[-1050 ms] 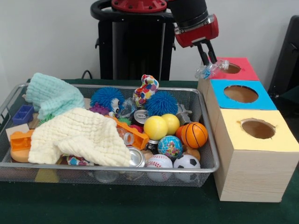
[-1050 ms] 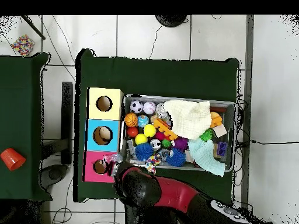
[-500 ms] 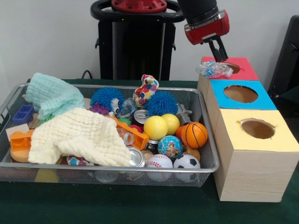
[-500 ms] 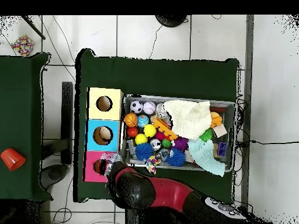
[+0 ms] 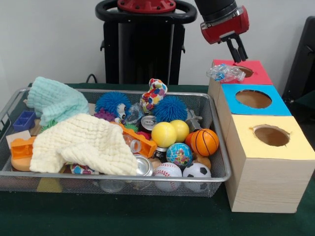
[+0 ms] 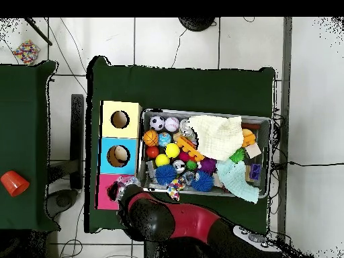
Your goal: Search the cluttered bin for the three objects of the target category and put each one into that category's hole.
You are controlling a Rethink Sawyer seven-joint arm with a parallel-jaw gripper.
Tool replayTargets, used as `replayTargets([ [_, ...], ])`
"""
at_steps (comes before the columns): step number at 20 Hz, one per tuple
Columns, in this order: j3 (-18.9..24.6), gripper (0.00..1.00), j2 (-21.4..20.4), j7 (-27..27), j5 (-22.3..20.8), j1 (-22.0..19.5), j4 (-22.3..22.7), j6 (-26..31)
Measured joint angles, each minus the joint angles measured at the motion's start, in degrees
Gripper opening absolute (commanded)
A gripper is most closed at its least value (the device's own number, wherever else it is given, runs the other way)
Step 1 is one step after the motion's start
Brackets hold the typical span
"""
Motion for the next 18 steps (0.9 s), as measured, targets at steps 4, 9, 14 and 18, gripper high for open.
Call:
replayTargets([
  [4, 0.02, 0.00, -1.39, 0.20, 0.00, 0.62, 0.01, 0.00],
  [9, 0.11, 0.00, -2.39, 0.20, -0.01, 1.30, 0.02, 0.00],
  [14, 0.12, 0.00, -2.39, 0.20, -0.01, 1.29, 0.02, 0.01],
  [18, 0.11, 0.00, -2.48, 0.21, -0.01, 1.29, 0.02, 0.01],
])
